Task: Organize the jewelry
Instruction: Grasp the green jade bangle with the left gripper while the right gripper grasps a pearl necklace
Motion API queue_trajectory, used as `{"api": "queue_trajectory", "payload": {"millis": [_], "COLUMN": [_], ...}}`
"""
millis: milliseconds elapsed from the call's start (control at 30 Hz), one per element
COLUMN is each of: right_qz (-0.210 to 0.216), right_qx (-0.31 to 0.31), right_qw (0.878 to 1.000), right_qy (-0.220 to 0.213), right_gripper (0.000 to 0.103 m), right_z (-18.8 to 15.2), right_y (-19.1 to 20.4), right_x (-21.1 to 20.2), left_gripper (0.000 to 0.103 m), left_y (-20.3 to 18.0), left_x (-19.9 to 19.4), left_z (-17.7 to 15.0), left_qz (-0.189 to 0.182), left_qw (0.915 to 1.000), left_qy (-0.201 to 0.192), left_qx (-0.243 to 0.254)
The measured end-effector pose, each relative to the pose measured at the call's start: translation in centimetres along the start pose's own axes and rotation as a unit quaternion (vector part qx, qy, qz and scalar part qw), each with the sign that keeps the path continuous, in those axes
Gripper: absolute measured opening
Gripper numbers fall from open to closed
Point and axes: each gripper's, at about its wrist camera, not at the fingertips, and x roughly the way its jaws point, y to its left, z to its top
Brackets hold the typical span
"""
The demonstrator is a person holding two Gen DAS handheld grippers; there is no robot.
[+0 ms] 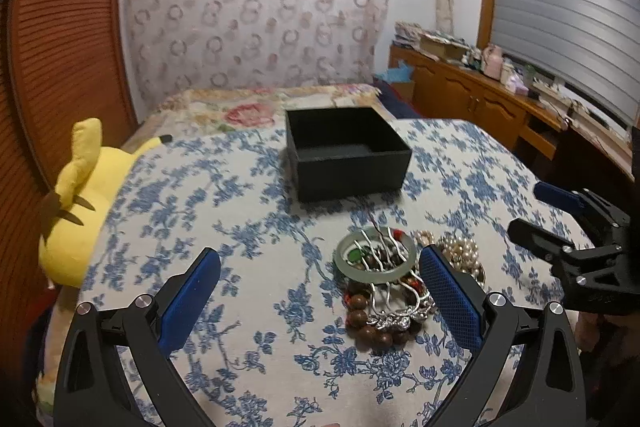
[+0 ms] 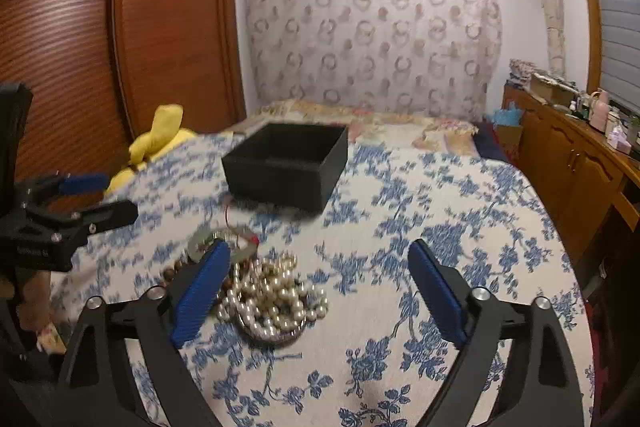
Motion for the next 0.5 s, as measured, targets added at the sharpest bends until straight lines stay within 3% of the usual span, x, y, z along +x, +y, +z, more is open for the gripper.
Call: {"api": "queue_trajectory", "payload": {"millis": [133,500], "right_qz": [0.01,0.027], "right_qx": [-0.015,-0.027], "right_qw": [1.0,0.997], "right_qy": [0.025,0.062], "right_gripper": [0.081,0.08], "right_z": [-0.9,-2.1], "right_y": [0.1,0.1], "right_x": [1.0,2.0], "left_gripper": [0.096,0.095], "left_y": [0.0,-1.0], "left_x": [1.5,6.2], "left_z": [-0.3,0.3], "left_qz": [-0.028,-0.096], "left_qw": [0.9993,0.9914], "left_qy": [0.024,0.088], "left_qx": [0.001,0.005]}}
